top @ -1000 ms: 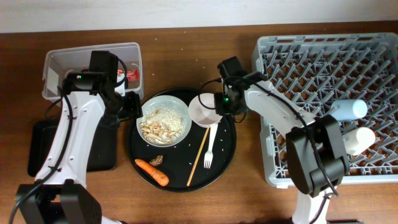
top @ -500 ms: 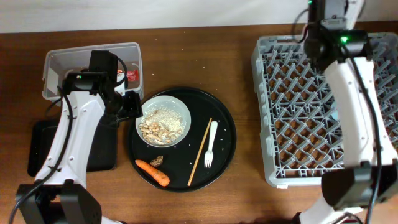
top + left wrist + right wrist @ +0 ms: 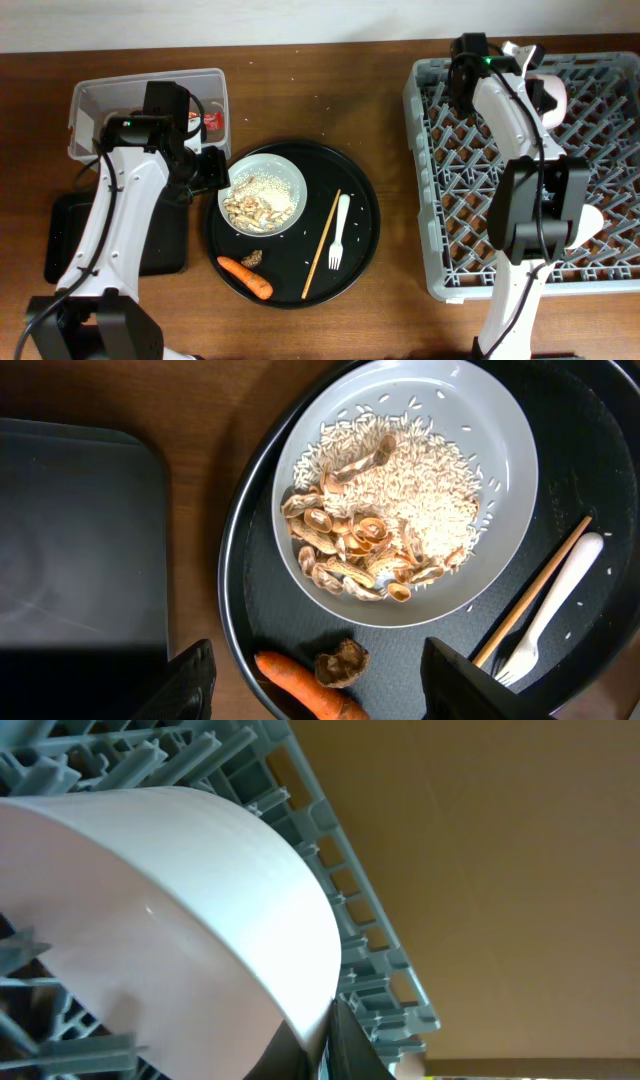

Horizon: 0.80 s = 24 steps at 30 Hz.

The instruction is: Sort waste into correct bins and load items into the dishwasher rack

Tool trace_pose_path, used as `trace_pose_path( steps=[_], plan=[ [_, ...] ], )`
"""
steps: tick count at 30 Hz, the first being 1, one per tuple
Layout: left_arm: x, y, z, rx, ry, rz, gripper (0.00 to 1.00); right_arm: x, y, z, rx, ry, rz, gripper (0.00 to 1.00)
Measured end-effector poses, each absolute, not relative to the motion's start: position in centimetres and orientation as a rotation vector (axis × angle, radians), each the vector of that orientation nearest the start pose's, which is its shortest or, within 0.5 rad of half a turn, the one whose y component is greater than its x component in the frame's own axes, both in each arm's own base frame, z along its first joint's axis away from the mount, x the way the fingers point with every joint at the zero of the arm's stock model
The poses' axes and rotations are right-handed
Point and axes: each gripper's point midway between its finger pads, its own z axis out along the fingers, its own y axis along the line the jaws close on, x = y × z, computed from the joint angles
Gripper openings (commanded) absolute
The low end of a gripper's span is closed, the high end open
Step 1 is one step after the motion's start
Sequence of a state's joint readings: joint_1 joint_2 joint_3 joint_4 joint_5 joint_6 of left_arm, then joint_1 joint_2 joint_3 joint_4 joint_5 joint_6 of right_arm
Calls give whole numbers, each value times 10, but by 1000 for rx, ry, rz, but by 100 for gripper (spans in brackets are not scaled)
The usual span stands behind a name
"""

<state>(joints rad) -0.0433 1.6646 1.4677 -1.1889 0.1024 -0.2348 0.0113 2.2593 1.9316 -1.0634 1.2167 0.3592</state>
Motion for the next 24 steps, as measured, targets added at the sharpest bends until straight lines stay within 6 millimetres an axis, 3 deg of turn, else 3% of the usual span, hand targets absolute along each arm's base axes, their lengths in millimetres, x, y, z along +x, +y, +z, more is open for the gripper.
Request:
trace_pose_path(
  steps=[2, 4, 5, 7, 9, 11, 13, 14, 15, 19, 24],
  plan=[
    [341, -33, 147, -269, 2955, -191, 65, 457, -144, 150, 522, 2354, -1483, 40],
    [341, -33, 146, -269, 2955, -192, 65, 449, -120, 129, 470, 2493, -1393, 92],
    [341, -33, 147, -269, 2955, -192, 65, 445, -112, 125, 467, 2528, -1370, 98],
    [341, -33, 146, -269, 2955, -192, 65, 439, -105, 120, 524, 2550, -1322, 98],
    [341, -33, 146, -269, 2955, -191, 66, 436, -100, 135, 582, 2544, -1230, 99],
    [341, -33, 146, -269, 2955, -192, 70, 424, -93, 208, 685, 2437, -1011, 99],
    [341, -33, 146, -268, 2955, -191, 70, 407, -78, 256, 689, 2419, -753, 99],
    [341, -33, 147, -268, 2955, -192, 71, 399, -65, 271, 647, 2443, -614, 99],
    [341, -33, 146, -268, 2955, -192, 72, 387, -40, 284, 546, 2507, -394, 99],
    [340, -33, 146, -269, 2959, -191, 75, 353, 52, 245, 243, 2850, 106, 99],
    [338, -32, 146, -267, 2966, -189, 80, 312, 158, 187, -26, 3010, 255, 99]
  ],
)
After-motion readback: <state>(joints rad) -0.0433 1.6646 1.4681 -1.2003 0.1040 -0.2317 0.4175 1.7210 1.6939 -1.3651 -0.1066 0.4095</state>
